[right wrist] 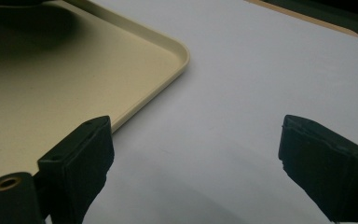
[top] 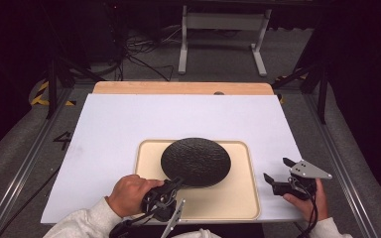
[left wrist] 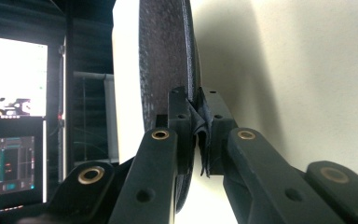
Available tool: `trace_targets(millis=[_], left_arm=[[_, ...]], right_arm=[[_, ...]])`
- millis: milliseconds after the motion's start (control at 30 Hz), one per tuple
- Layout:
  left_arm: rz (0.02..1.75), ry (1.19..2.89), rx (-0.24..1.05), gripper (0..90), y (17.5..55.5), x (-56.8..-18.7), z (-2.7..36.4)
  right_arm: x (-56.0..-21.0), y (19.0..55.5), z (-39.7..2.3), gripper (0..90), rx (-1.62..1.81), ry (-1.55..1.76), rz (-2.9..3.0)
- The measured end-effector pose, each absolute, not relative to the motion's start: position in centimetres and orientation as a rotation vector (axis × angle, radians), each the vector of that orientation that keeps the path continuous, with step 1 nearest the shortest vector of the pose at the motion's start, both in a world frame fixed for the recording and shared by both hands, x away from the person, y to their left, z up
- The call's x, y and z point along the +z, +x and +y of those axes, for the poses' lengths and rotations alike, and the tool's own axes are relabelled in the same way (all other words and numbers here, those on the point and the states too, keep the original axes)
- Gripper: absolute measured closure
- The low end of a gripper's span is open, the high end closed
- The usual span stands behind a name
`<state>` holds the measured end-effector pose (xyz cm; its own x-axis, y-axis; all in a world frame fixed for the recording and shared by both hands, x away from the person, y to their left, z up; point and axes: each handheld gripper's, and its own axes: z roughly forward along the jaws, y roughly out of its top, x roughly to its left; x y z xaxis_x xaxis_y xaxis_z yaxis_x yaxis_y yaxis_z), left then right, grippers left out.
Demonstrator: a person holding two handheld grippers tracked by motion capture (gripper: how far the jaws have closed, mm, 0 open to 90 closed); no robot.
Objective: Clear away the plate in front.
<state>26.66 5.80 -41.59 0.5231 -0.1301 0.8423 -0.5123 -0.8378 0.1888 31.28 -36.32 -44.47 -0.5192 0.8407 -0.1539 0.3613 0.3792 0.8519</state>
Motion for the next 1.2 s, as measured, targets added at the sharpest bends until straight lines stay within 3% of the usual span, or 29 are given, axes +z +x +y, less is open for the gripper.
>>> trace_targets(millis=[600, 1200], left_arm=[[-0.487, 2.367, 1.104, 86.4, 27.8, -43.1, 6.0], [-0.312, 2.392, 0.914, 77.5, 29.0, -43.6, 7.8]], right_arm=[[-44.5, 31.2, -36.1, 10.6, 1.054, 1.016, 2.064], [-44.6, 31.3, -35.9, 10.6, 1.045, 1.010, 2.073]])
